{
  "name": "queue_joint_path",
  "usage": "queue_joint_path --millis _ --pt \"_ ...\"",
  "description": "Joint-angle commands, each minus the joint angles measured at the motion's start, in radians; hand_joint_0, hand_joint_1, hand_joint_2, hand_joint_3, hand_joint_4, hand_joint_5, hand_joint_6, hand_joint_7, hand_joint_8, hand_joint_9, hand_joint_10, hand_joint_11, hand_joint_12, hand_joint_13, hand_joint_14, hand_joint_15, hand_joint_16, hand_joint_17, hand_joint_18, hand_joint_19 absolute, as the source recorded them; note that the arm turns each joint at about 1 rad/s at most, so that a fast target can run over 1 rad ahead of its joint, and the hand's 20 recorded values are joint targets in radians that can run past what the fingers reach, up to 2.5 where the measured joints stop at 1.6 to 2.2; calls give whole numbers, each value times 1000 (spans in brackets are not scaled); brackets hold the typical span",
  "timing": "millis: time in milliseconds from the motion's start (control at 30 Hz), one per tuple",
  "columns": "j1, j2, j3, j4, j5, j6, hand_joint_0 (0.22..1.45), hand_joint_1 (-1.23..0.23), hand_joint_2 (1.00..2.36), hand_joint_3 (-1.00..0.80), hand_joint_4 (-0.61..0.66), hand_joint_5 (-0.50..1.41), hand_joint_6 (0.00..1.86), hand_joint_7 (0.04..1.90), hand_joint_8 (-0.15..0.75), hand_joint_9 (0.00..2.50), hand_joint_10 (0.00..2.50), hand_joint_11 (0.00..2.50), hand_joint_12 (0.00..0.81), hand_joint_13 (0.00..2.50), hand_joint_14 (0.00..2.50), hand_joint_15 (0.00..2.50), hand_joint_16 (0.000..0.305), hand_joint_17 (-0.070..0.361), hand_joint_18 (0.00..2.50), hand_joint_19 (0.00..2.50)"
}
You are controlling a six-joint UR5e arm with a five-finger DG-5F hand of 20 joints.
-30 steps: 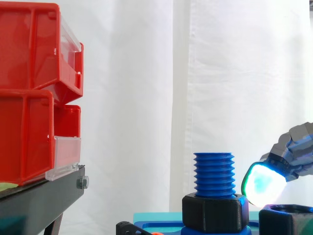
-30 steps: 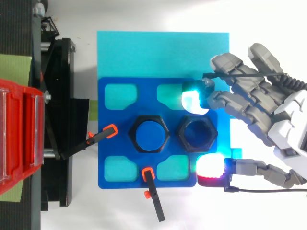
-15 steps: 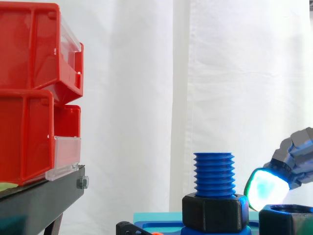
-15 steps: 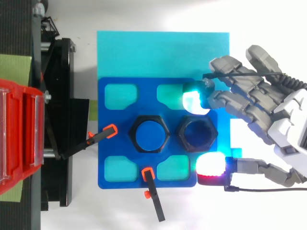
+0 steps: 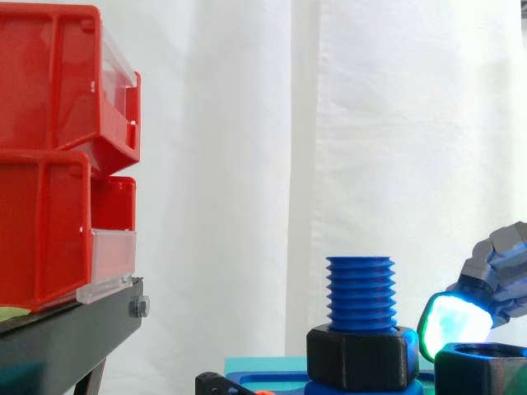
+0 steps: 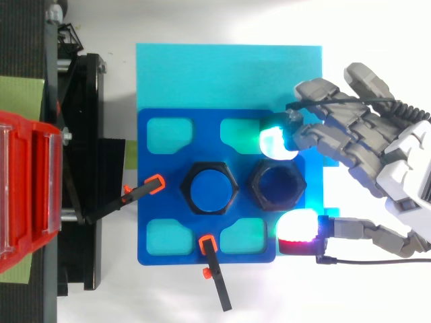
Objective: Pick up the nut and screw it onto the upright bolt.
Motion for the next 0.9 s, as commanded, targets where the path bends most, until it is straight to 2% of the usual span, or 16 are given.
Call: queue_joint_path --millis 0,200,533,767,867 --pt "-3 0 0 -2 -1 0 506 -722 1000 -500 282 -217 503 898 313 325 0 0 383 331 0 0 53 120 201 0" --pt "-7 0 0 -2 -3 0 485 -763 1000 -500 282 -216 503 925 319 338 0 0 396 353 0 0 55 124 236 0" --pt "-10 0 0 -2 -3 0 358 -755 1000 -500 309 -238 503 879 356 307 0 0 476 361 0 0 72 162 304 0" --pt "-12 0 0 -2 -3 -3 346 -756 1000 -500 312 -240 503 876 359 315 0 0 477 369 0 0 69 156 311 0" --pt "-10 0 0 -2 -1 0 390 -769 1000 -500 304 -239 503 883 342 319 0 0 455 371 0 0 65 147 307 0"
